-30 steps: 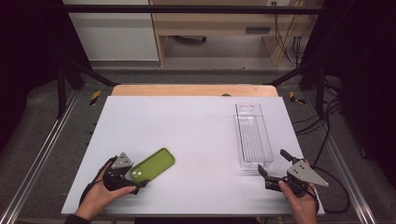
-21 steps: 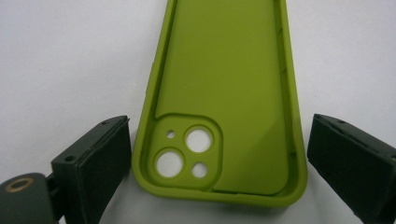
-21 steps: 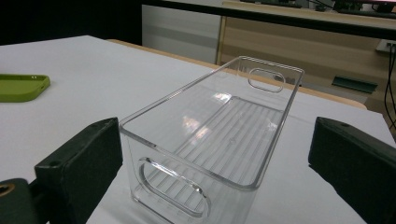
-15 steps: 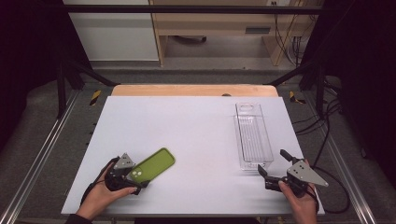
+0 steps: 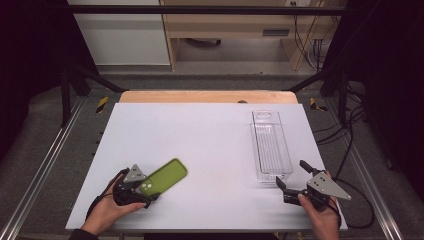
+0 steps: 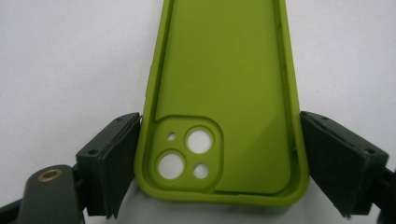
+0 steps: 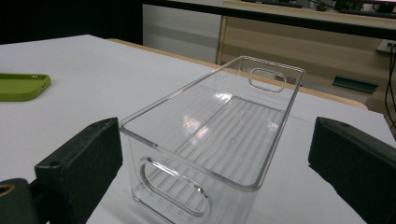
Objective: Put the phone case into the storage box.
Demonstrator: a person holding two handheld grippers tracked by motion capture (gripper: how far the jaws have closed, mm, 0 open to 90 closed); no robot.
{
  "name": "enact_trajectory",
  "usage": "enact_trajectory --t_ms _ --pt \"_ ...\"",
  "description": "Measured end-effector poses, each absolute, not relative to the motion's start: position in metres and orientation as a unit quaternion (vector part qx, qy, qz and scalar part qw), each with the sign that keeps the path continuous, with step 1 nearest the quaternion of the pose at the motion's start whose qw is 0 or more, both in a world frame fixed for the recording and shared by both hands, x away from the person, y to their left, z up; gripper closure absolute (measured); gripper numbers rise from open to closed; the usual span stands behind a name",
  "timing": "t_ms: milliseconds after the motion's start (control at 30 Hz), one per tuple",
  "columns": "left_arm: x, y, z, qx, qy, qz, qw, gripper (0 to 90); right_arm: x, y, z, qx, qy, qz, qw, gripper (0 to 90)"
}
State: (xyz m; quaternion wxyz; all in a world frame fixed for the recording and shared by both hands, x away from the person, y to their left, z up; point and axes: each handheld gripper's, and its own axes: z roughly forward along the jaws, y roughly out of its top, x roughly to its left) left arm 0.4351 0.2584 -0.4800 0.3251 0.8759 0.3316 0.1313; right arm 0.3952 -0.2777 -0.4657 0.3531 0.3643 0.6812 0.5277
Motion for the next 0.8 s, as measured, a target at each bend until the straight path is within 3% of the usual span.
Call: enact_trajectory --t_ms 800 --pt "0.439 0.252 -0.449 0.878 0.288 0.152 0.351 16.5 0.392 -0.278 -0.462 0.359 0.682 0.529 0.356 3.4"
